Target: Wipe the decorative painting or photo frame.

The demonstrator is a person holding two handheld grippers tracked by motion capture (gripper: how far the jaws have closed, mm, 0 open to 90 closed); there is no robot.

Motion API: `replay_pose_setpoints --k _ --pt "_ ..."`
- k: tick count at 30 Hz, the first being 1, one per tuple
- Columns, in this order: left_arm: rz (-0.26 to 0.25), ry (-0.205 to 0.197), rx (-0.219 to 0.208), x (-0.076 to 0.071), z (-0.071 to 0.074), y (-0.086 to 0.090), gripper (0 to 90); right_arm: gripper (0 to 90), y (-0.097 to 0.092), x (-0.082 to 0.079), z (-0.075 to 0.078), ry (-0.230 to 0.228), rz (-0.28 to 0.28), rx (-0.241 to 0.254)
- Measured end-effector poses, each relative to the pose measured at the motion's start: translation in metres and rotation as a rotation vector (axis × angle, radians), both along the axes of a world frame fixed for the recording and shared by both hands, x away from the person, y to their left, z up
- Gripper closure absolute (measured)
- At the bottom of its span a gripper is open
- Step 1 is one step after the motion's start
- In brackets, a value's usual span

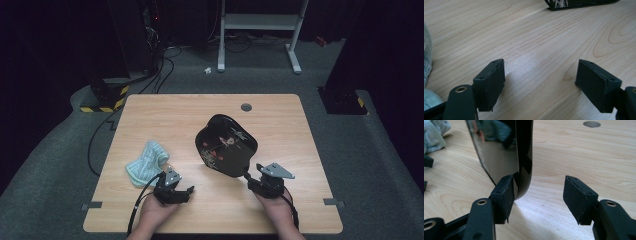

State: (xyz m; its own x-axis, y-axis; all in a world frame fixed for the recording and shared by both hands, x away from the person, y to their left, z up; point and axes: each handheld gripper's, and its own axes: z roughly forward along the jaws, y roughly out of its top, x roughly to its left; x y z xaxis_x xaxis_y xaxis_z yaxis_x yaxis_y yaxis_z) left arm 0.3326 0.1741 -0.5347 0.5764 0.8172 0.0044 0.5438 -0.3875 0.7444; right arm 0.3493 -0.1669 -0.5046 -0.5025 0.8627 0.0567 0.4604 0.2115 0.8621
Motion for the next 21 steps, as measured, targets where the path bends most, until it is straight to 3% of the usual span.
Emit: replay_pose_setpoints --k 21 --pt "0.01 0.0 -0.002 -0.007 0.0 0.003 23.7 43.2 0.0 0.021 -0.002 0.006 -0.035 -0.005"
